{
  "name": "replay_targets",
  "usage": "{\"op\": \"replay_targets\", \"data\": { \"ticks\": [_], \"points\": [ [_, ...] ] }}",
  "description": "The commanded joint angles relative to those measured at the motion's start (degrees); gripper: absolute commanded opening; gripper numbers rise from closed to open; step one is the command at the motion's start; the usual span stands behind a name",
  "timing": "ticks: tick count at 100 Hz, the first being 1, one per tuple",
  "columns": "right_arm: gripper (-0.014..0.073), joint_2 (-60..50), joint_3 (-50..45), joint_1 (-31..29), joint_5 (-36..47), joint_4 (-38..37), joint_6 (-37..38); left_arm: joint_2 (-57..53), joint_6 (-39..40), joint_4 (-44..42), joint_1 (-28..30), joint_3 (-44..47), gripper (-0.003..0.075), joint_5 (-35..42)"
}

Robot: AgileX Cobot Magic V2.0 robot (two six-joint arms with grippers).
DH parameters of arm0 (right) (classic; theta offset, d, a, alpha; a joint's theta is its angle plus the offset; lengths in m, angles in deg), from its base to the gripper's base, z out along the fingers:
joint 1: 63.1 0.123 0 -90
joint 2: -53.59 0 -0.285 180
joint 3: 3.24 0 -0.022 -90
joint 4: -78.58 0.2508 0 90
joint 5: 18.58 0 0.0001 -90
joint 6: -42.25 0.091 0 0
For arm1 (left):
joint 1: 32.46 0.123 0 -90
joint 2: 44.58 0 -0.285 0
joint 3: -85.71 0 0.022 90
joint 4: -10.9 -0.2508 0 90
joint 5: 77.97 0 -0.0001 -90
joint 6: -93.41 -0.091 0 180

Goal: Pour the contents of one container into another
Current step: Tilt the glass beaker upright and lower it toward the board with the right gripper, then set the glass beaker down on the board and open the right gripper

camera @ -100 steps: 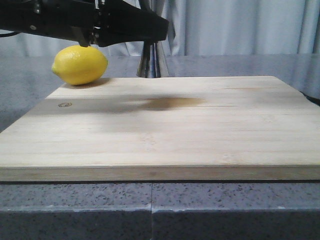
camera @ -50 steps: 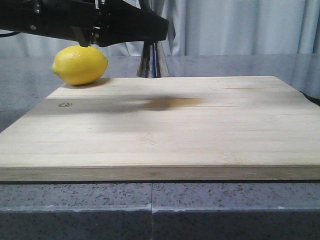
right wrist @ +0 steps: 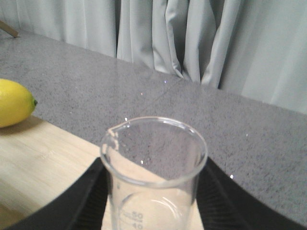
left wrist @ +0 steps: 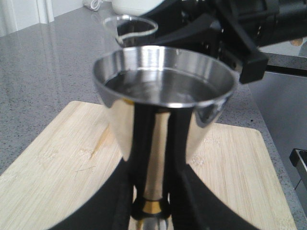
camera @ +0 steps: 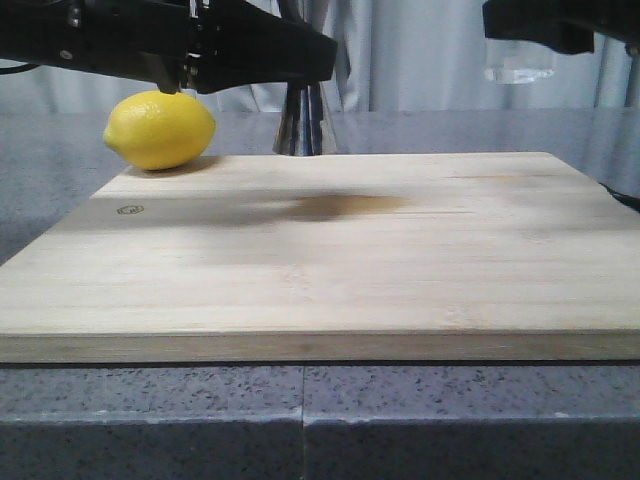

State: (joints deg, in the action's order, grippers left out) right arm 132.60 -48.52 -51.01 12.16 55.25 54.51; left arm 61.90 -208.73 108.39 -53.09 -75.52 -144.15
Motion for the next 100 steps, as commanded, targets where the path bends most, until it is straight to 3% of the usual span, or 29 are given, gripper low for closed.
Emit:
{"op": "replay_targets", "data": {
  "ticks": [1,39,100],
  "points": [
    [0.0225,0.8,0.3,-0.9,8.0,1.2,0.0,-3.0,0.5,4.0,-0.3,-1.6,0.0071,-6.3],
    [0.0225,11.4,0.1,-1.1,20.5,1.3,-0.7,-3.0,0.5,2.7,-0.3,-1.6,0.0071,-6.3],
    [0.0225,17.1,0.1,-1.1,25.0,3.6,-4.2,-3.0,0.5,2.7,-0.3,-1.6,0.0071,-6.3]
  ]
}}
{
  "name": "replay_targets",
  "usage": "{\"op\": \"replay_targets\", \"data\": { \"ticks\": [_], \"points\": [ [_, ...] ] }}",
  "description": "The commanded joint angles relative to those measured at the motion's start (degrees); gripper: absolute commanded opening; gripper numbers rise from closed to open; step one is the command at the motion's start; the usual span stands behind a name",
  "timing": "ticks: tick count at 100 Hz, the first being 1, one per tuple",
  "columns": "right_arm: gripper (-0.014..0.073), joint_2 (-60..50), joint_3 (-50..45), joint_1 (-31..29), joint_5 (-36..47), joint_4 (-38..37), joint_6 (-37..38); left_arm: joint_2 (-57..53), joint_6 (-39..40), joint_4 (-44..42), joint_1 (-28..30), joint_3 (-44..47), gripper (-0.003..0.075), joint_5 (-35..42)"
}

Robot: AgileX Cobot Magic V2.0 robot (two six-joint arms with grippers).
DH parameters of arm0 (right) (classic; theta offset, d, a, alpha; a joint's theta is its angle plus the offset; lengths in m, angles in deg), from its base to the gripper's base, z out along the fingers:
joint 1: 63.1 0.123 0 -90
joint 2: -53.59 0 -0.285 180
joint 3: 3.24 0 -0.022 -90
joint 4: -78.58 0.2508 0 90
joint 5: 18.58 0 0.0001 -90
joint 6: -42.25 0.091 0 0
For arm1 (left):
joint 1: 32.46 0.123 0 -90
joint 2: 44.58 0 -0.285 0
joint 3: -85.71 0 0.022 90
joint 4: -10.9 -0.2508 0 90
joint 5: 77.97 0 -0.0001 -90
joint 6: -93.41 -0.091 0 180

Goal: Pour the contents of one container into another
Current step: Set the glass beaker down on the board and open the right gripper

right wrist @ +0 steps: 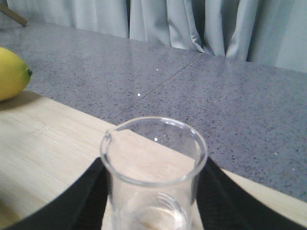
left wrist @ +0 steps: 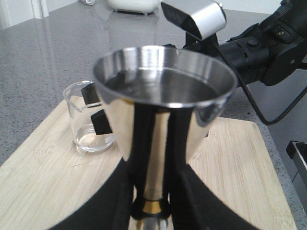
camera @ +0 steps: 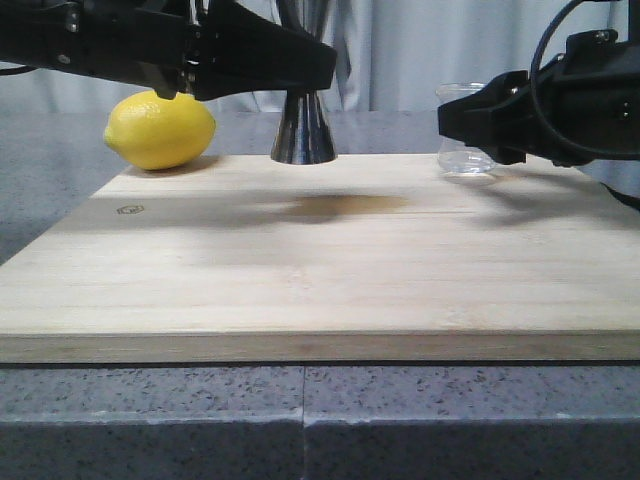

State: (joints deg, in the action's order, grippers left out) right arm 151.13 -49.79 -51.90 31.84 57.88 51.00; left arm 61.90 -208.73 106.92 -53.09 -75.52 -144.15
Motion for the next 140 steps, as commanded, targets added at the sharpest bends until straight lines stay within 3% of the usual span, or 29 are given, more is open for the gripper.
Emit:
{"op": "replay_targets", "data": {
  "ticks": [1,140],
  "points": [
    [0.0225,-1.3,1.4,-0.2,5.3,1.0,-0.7,-3.0,0.5,4.2,-0.3,-1.6,0.0071,-6.3],
    [0.0224,3.4,1.4,-0.2,6.8,2.1,-1.7,-3.0,0.5,4.2,-0.3,-1.6,0.0071,-6.3]
  ]
}}
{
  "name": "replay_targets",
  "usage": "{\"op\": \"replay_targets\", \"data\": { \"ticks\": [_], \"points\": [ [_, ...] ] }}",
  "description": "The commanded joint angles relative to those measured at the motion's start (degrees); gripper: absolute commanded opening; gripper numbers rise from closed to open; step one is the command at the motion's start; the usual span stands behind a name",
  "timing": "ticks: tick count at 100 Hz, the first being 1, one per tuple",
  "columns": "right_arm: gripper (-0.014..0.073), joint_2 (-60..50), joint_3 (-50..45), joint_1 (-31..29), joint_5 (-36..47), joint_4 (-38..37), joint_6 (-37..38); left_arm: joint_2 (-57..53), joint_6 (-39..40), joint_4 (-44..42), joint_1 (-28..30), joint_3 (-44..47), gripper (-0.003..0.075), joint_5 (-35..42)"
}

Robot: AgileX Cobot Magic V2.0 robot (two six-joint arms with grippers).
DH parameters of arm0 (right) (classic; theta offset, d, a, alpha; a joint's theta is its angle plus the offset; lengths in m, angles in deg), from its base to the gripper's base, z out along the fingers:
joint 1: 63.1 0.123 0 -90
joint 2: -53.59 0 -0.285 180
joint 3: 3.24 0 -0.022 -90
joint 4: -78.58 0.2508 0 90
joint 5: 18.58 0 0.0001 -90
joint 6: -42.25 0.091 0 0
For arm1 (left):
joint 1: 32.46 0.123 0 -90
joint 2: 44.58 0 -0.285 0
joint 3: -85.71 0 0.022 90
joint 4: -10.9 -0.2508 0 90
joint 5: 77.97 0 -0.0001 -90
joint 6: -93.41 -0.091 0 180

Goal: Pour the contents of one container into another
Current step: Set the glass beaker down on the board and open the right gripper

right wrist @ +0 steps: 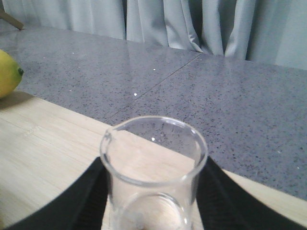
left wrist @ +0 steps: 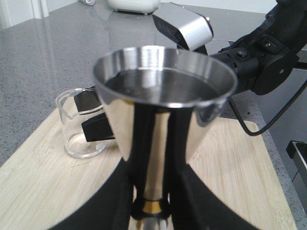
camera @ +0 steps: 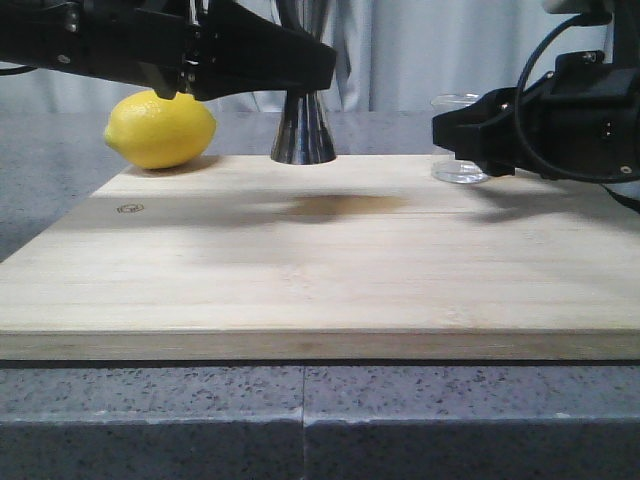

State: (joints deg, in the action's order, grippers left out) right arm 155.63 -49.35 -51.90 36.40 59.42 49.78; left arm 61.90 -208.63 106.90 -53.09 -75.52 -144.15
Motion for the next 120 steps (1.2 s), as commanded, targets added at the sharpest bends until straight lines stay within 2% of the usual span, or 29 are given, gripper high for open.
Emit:
{"op": "replay_targets", "data": {
  "ticks": [1,73,97,120],
  "points": [
    [0.0224,-1.1,0.9,-0.2,2.2,0.5,-0.5,-3.0,0.4,4.2,-0.3,-1.6,0.0071,-6.3],
    [0.0231,-1.1,0.9,-0.2,2.2,0.5,-0.5,-3.0,0.4,4.2,-0.3,-1.6,0.0071,-6.1],
    [0.0363,-1.1,0.9,-0.2,2.2,0.5,-0.5,-3.0,0.4,4.2,-0.3,-1.6,0.0071,-6.1],
    [0.0370,-1.1,0.9,-0.2,2.2,0.5,-0.5,-3.0,0.4,4.2,-0.3,-1.6,0.0071,-6.1]
  ]
}}
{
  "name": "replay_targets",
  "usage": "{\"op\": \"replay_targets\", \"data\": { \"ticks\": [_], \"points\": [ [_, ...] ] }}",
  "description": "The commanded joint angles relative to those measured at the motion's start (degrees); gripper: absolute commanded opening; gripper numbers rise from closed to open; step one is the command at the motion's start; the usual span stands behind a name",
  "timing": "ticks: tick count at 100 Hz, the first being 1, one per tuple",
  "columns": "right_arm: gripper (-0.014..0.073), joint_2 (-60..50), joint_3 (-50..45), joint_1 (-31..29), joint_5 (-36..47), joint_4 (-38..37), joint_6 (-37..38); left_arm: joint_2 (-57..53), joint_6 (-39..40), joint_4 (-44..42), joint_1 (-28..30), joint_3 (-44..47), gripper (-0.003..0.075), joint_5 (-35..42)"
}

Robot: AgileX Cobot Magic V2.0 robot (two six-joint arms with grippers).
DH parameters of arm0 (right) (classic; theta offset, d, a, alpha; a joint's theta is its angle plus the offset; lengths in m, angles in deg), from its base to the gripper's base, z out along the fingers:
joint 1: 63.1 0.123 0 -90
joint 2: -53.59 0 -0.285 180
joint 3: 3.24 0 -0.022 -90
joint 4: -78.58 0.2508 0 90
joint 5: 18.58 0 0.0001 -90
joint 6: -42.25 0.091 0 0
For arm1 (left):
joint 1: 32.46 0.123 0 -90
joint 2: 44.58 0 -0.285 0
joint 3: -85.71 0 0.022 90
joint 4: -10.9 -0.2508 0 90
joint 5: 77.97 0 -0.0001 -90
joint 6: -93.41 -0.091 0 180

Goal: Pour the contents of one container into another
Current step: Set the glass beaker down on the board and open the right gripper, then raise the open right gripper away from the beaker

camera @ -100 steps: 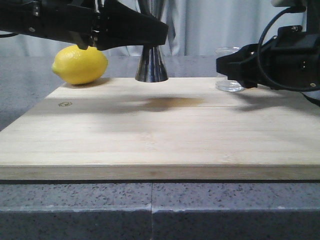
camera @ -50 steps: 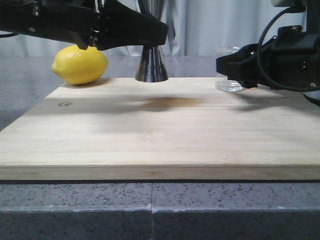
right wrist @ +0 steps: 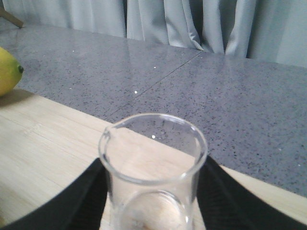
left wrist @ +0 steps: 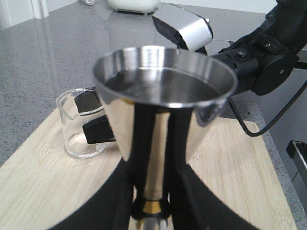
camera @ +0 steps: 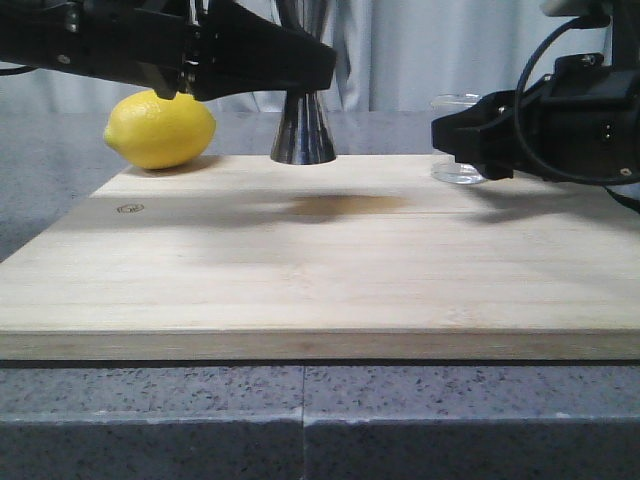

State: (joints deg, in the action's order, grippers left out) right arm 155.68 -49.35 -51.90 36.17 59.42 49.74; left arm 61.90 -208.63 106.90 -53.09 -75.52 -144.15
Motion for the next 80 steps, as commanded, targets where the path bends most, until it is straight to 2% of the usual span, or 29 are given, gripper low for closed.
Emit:
{"op": "replay_targets", "data": {
  "ticks": [1,31,80],
  "points": [
    [0.0371,-1.2,0.9,-0.2,2.5,0.5,-0.4,-3.0,0.4,4.2,-0.3,-1.6,0.0071,-6.1],
    [0.0495,-1.2,0.9,-0.2,4.6,0.5,-0.4,-3.0,0.4,4.2,-0.3,-1.6,0.0071,-5.9],
    [0.0497,-2.1,0.9,-0.2,5.0,0.5,-0.4,-3.0,0.4,4.2,-0.3,-1.6,0.0071,-5.9]
  ]
}}
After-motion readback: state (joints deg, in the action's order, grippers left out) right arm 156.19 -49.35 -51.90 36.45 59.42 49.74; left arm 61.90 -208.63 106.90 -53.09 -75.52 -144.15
